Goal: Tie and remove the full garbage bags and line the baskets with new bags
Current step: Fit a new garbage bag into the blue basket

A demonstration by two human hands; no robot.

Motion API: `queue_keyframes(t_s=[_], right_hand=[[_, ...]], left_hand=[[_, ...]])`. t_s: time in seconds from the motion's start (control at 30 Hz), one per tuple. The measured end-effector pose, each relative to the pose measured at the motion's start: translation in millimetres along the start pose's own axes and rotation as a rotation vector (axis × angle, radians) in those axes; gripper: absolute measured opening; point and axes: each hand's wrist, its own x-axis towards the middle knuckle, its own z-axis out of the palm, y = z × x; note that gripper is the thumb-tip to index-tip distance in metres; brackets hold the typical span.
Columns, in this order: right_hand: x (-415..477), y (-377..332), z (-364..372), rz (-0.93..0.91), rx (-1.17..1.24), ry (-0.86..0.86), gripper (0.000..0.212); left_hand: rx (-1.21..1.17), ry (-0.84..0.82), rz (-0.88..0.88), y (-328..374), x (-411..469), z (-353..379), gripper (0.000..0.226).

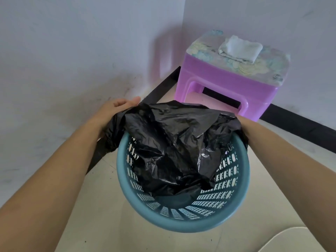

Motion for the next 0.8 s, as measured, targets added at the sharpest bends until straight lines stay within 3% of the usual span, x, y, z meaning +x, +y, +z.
queue_keyframes(t_s=[0.07,0.13,0.2,0.27,0.33,0.43,0.57,0.67,0.8], right_hand=[[-5.6,-6.6,0.1,-0.031,0.007,-0.004,0.036],[-17.1,-17.5,-5.6,-0.001,0.064,-0.072,0.021],[-29.2,-17.0,-21.7,-0.048,-0.087,-0.124,0.034],[-36.5,-23.4,-26.8,-0.263,-0.519,-0.042,0.043],[-47.0,-29.9,-26.0,-0.503,-0.649,0.061,0.04],[-57.8,-28.7,-22.9,-0.786,-0.559,0.161,0.028],[-62.1,-18.8,-18.0,-0.893,-0.649,0.157,0.041],[-60.9,-6.7,-21.0,-0.906,-0.727,0.146,0.029],[-67.8,13.8,-12.3,-0.961,-0.797,0.262,0.023]], left_hand=[[0.197,-0.203,-0.038,8.9,-11.4,-5.9,0.03],[0.373,-0.281,-0.059,14.0,-19.7,-2.4,0.028],[0.438,-0.174,-0.013,18.2,-24.2,13.1,0.029],[0.498,-0.055,0.052,19.0,-20.6,21.5,0.034],[0.581,0.069,0.058,19.7,-17.4,22.7,0.037],[0.44,0.206,-0.003,16.1,-15.2,17.6,0.041],[0.127,0.16,-0.044,19.6,-34.2,13.3,0.055],[0.518,0.214,0.19,30.9,-46.8,11.1,0.07],[0.979,0.008,0.398,37.0,-65.5,17.2,0.027]])
